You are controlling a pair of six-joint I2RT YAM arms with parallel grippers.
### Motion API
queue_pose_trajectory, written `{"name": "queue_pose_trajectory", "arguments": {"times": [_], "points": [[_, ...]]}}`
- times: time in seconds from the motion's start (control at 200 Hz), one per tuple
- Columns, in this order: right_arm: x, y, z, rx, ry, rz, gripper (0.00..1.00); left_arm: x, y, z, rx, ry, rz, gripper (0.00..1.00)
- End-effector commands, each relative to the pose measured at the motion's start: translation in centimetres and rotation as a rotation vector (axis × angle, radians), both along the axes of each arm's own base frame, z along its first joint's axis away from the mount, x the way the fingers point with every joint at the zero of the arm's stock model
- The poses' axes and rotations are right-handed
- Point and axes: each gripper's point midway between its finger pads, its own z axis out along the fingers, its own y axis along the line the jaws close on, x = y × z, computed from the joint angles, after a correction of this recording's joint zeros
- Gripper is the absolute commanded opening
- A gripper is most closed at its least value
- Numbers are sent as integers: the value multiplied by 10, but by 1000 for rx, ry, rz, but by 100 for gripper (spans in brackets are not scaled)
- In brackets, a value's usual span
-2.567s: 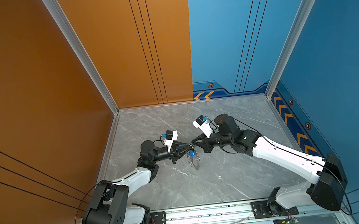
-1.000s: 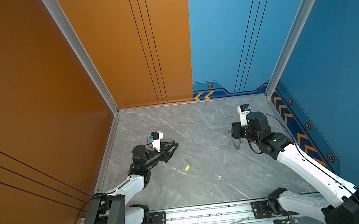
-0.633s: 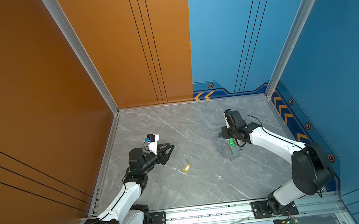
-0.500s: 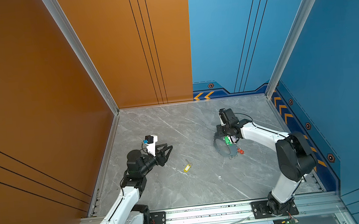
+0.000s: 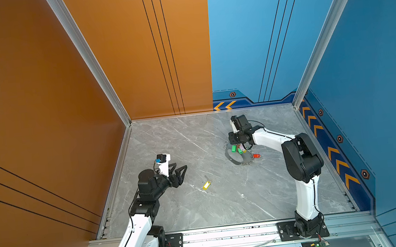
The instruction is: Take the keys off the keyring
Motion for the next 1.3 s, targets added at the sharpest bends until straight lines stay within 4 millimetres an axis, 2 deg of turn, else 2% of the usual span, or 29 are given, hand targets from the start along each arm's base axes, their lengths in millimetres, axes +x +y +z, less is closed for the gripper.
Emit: {"name": "queue_pose_trajectory", "arguments": {"times": [0.0, 0.14, 0.16, 0.195, 0.265, 0.405, 0.536, 0.686, 0.821, 0.961, 1.061, 1.216, 1.291], "points": [[-8, -4, 48, 14, -109, 23, 43, 6, 20, -11, 39, 23, 118, 72], [-26, -31, 80, -45, -226, -20, 45, 14, 39, -10, 57, 4, 228, 85], [-29, -38, 84, -56, -246, -39, 45, 15, 42, -11, 60, 1, 247, 85], [-33, -48, 92, -74, -280, -68, 45, 17, 47, -11, 65, -7, 279, 94], [-42, -71, 102, -114, -339, -132, 46, 20, 59, -10, 72, -29, 346, 100], [-57, -121, 113, -186, -430, -284, 49, 25, 76, -8, 107, -77, 427, 98], [-71, -166, 115, -257, -511, -454, 52, 33, 86, -5, 134, -100, 470, 98], [-94, -212, 115, -333, -590, -644, 72, 43, 108, -8, 200, -93, 571, 98], [-112, -247, 110, -378, -641, -774, 78, 50, 125, -13, 226, -114, 640, 98], [-122, -271, 100, -418, -635, -844, 79, 59, 135, -24, 233, -93, 663, 98], [-125, -281, 92, -432, -625, -877, 80, 68, 144, -33, 237, -73, 687, 98], [-119, -269, 68, -429, -621, -771, 86, 80, 150, -50, 242, -79, 694, 98], [-120, -266, 59, -401, -654, -757, 91, 85, 150, -52, 239, -102, 680, 98]]}}
